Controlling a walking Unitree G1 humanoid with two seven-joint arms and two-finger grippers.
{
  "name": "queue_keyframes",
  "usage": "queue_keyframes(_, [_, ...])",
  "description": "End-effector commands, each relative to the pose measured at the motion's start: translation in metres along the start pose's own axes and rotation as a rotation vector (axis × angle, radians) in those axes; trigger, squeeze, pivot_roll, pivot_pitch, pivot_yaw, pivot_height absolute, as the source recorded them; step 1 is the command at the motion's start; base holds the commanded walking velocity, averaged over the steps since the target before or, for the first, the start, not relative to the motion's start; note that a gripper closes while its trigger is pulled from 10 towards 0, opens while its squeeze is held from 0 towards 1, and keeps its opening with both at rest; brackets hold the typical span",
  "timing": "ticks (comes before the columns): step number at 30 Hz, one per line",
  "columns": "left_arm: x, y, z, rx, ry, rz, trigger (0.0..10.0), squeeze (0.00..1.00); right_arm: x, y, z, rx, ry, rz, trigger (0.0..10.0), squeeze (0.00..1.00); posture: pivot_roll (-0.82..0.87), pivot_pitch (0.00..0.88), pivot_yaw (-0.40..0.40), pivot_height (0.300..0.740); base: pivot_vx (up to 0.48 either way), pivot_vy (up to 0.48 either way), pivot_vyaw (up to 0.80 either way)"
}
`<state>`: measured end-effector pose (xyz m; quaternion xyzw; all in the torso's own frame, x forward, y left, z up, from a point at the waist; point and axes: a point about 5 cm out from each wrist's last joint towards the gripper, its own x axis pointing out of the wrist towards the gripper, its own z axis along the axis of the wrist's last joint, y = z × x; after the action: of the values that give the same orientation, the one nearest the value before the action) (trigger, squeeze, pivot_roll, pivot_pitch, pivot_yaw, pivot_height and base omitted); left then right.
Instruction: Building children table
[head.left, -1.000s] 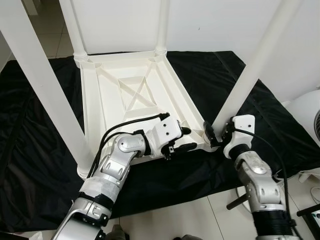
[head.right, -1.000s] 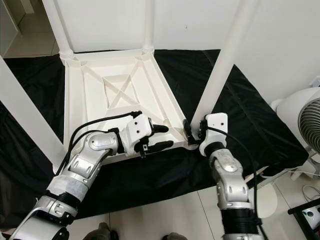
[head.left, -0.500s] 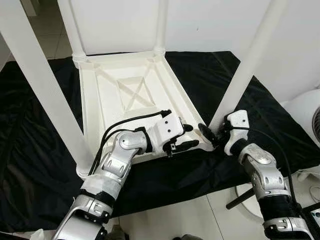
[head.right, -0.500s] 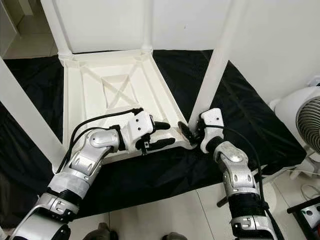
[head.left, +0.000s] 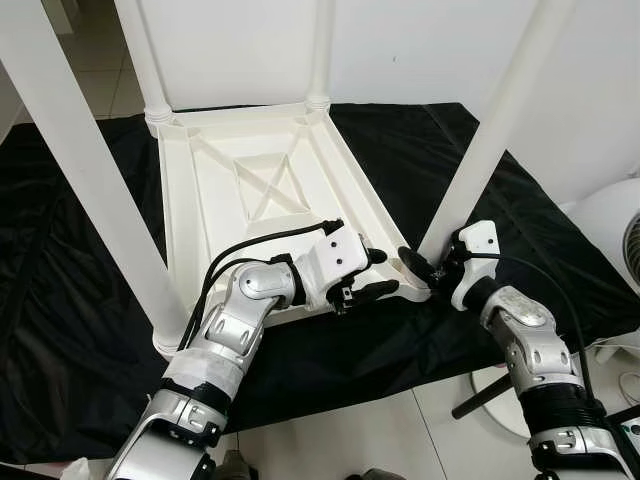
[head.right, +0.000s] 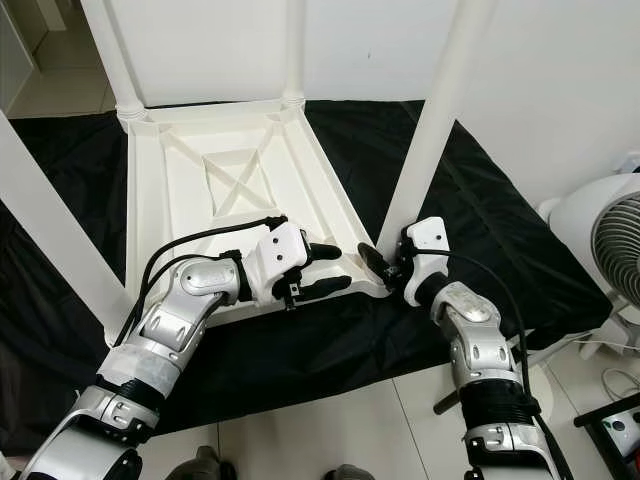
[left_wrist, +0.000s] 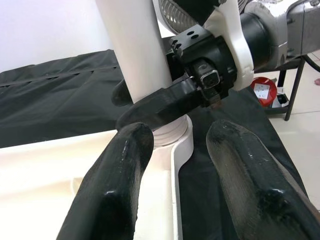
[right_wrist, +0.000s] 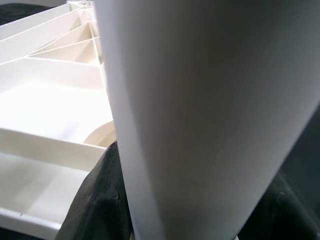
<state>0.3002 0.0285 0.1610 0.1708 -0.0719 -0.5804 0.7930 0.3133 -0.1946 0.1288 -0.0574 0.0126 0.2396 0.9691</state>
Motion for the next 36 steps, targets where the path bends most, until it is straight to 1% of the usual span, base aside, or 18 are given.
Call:
queue_keyframes(1, [0.001,0.006,0.004,0.008,-0.009,0.093,10.0,0.0,-0.001,0.0,-0.004,0.0,0.015,-0.025,10.0,0.0,0.01,0.0,-0.036,0.74,0.0,0.0,0.0])
queue_keyframes(2, [0.001,0.005,0.004,0.006,-0.009,0.092,10.0,0.0,0.0,-0.004,0.0,0.008,-0.021,-0.152,10.0,0.0,0.01,0.0,-0.039,0.74,0.0,0.0,0.0])
queue_keyframes(3, [0.001,0.005,0.004,0.006,-0.01,0.092,10.0,0.0,0.0,-0.005,0.002,0.016,-0.032,-0.191,10.0,0.0,0.01,0.0,-0.039,0.74,0.0,0.0,0.0])
queue_keyframes(8, [0.001,0.005,0.003,0.005,-0.01,0.091,10.0,0.0,0.0,-0.003,0.004,0.034,-0.047,-0.225,10.0,0.0,0.01,0.002,-0.038,0.74,0.0,0.0,0.0])
queue_keyframes(10, [0.001,0.004,0.003,0.003,-0.01,0.089,10.0,0.0,0.002,0.0,0.008,0.043,-0.063,-0.259,10.0,0.0,0.0,0.004,-0.039,0.74,0.0,0.0,0.0])
queue_keyframes(13, [0.001,0.002,0.003,0.0,-0.012,0.082,10.0,0.0,0.008,0.021,0.022,0.078,-0.123,-0.335,10.0,0.0,0.0,0.006,-0.043,0.74,0.0,0.0,0.0])
queue_keyframes(14, [0.001,0.002,0.003,0.0,-0.012,0.082,10.0,0.0,0.008,0.021,0.022,0.078,-0.123,-0.335,10.0,0.0,0.0,0.006,-0.043,0.74,0.0,0.0,0.0])
queue_keyframes(16, [0.002,0.001,0.003,-0.002,-0.013,0.078,10.0,0.0,0.012,0.031,0.028,0.091,-0.137,-0.409,10.0,0.0,0.0,0.006,-0.045,0.74,0.0,0.0,0.0])
queue_keyframes(18, [0.002,0.0,0.003,-0.003,-0.013,0.076,10.0,0.0,0.013,0.035,0.027,0.124,-0.124,-0.511,10.0,0.0,0.0,0.005,-0.048,0.74,0.0,0.0,0.0])
queue_keyframes(19, [0.002,0.0,0.003,-0.003,-0.013,0.076,10.0,0.0,0.013,0.035,0.027,0.124,-0.124,-0.511,10.0,0.0,0.0,0.005,-0.048,0.74,0.0,0.0,0.0])
queue_keyframes(20, [0.002,-0.001,0.003,-0.004,-0.014,0.076,10.0,0.0,0.01,0.041,0.02,0.134,-0.102,-0.616,10.0,0.0,0.0,0.005,-0.05,0.74,0.0,0.0,0.0])
queue_keyframes(22, [0.002,-0.001,0.003,-0.004,-0.014,0.076,10.0,0.0,0.01,0.041,0.02,0.134,-0.102,-0.616,10.0,0.0,0.0,0.005,-0.05,0.74,0.0,0.0,0.0])
queue_keyframes(23, [0.002,-0.001,0.003,-0.005,-0.013,0.076,10.0,0.0,0.007,0.043,0.012,0.126,-0.075,-0.68,10.0,0.0,0.0,0.007,-0.053,0.74,0.0,0.0,0.0])
queue_keyframes(25, [0.002,-0.001,0.003,-0.005,-0.013,0.076,10.0,0.0,0.007,0.043,0.012,0.126,-0.075,-0.68,10.0,0.0,0.0,0.007,-0.053,0.74,0.0,0.0,0.0])
queue_keyframes(26, [0.002,-0.001,0.003,-0.007,-0.013,0.077,10.0,0.0,0.005,0.046,0.008,0.15,-0.072,-0.725,10.0,0.0,0.01,0.007,-0.052,0.74,0.0,0.0,0.0])
queue_keyframes(31, [0.002,-0.002,0.003,-0.008,-0.013,0.076,10.0,0.0,0.004,0.049,0.009,0.158,-0.08,-0.731,10.0,0.0,0.0,0.008,-0.053,0.74,0.0,0.0,0.0])
queue_keyframes(32, [0.002,-0.002,0.002,-0.009,-0.013,0.074,10.0,0.0,0.002,0.05,0.01,0.163,-0.093,-0.722,10.0,1.0,0.0,0.007,-0.051,0.74,0.0,0.0,0.0])
queue_keyframes(36, [0.002,-0.003,0.002,-0.01,-0.011,0.072,10.0,0.0,-0.002,0.049,0.014,0.155,-0.108,-0.698,10.0,1.0,0.0,0.007,-0.052,0.74,0.0,0.0,0.0])
